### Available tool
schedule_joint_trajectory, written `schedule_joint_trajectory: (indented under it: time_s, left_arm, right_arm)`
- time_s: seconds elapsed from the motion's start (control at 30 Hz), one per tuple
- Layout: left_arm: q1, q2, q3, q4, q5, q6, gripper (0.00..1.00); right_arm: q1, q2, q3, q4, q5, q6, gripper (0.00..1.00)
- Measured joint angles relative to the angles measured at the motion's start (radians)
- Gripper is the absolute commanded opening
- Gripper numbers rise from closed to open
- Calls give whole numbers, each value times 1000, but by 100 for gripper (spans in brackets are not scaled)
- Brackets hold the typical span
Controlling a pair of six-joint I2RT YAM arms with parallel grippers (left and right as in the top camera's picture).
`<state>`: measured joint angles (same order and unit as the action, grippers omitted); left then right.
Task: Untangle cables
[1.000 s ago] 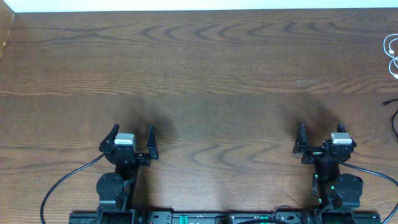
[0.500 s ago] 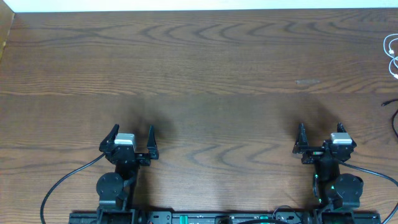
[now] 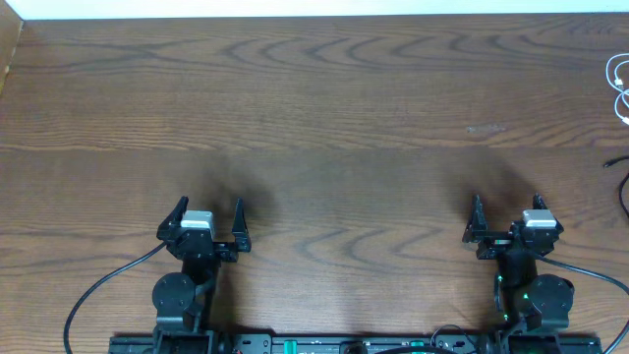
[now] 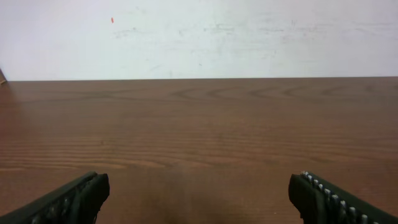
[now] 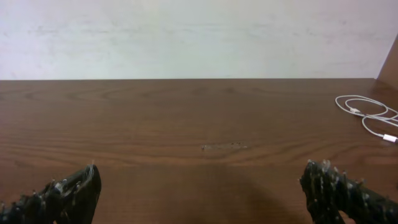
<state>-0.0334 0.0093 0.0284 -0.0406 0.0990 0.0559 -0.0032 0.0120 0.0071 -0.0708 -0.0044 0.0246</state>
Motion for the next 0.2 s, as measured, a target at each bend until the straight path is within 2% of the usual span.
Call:
schedule_joint_trajectory:
  time_s: [0.2]
  left_arm:
    - [0, 0, 0, 0, 0, 0, 98]
  right_arm:
    - [0, 0, 0, 0, 0, 0, 99]
